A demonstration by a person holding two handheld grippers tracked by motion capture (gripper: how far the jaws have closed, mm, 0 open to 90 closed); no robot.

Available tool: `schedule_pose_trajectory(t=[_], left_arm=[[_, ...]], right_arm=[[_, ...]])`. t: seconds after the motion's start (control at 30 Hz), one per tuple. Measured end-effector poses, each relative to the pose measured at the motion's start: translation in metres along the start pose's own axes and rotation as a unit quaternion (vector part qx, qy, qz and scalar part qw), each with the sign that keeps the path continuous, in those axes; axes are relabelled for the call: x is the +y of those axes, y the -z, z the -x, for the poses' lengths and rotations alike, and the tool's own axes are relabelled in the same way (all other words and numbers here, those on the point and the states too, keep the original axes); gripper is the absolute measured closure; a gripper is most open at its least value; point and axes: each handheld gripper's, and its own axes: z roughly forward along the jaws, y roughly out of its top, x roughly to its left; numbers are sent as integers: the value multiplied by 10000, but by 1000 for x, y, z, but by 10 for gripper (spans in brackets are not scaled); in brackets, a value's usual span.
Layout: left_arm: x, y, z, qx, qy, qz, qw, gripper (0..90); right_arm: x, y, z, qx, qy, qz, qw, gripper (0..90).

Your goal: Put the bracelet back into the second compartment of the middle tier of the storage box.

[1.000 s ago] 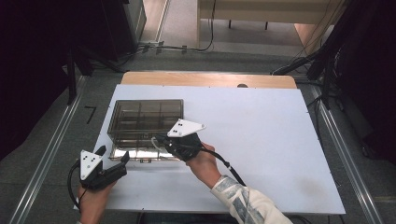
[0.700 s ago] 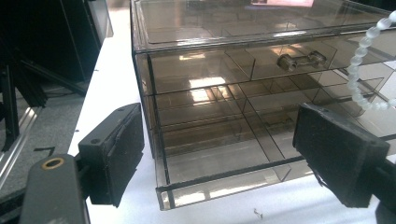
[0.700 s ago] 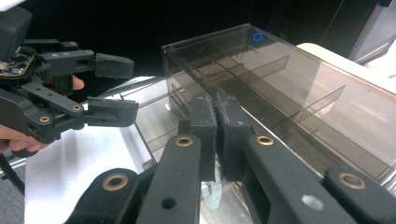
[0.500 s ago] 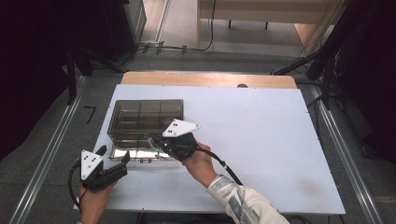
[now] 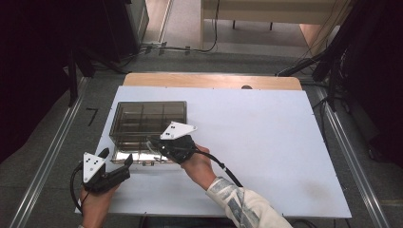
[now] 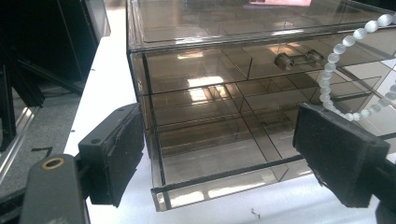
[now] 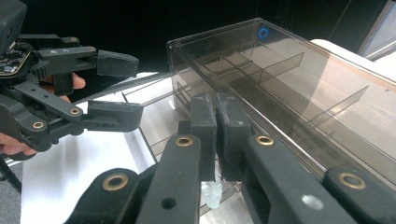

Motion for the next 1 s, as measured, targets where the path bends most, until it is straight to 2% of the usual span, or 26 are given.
schedule_pose_trajectory(t=[0.7,0.87,1.0], left_arm=[[0,0,0,-7,-5,-10,10000,174],[0,0,0,-8,-13,-17,10000,174],[0,0,0,-11,-14,-25,10000,174]], right_arm=[[-1,-18,-9,178,83,-78,9998,842],[-2,-22,-9,170,71,-125,9998,842],[-4,-26,-9,62,188,-260,9995,842]])
